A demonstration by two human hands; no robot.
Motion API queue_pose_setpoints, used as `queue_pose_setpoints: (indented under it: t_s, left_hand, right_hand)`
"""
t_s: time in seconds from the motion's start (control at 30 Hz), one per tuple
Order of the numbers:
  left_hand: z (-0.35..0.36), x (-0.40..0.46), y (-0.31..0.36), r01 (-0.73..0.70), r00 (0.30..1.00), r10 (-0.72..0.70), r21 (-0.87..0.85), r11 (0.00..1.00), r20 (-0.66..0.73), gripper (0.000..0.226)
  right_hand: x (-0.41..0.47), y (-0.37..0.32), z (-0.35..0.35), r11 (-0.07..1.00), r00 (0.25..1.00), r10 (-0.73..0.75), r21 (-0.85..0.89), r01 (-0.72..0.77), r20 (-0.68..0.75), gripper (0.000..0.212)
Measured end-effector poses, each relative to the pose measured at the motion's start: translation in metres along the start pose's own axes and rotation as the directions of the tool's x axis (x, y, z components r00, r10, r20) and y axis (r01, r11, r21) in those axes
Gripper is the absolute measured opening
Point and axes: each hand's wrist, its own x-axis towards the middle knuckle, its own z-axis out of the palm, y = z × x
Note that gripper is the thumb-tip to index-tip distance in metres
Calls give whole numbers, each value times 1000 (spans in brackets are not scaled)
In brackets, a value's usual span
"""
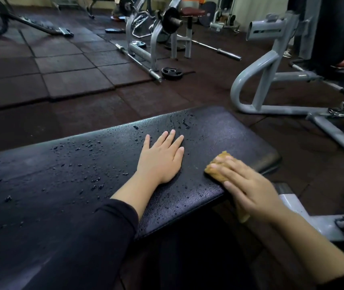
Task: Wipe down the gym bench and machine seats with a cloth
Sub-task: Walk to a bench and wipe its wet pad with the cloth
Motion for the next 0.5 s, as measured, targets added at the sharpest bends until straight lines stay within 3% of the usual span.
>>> queue_pose_setpoints:
  t_s: [0.13, 0.2, 0.27, 0.37, 0.5]
  left_hand:
    - [1, 1, 1, 5, 1000, -5, 2, 1000, 1, 51]
    - [1, 1, 1, 3, 1000, -3, 3, 1000, 1, 51]
    - [1, 1, 0, 0, 1000, 0, 0, 1000, -5, 51]
    - [2, 1, 0, -3, 1000, 3, -1, 1000, -14, 51]
    - [1, 0, -1, -8, 1000, 8, -7, 1000, -25, 51]
  right_hand:
    - [16, 41, -8, 959, 958, 283, -6, -283, 34, 46]
    - [34, 38, -4, 938, 936, 347, -13, -346, 57, 48]
    - [49, 20, 5, 947, 944, 320, -42, -318, 73, 51]
    - [43, -17, 15, 989, 989, 144, -52, -142, 44, 49]
    - [2, -23, 4, 999, 999, -22, 39, 21, 48, 42]
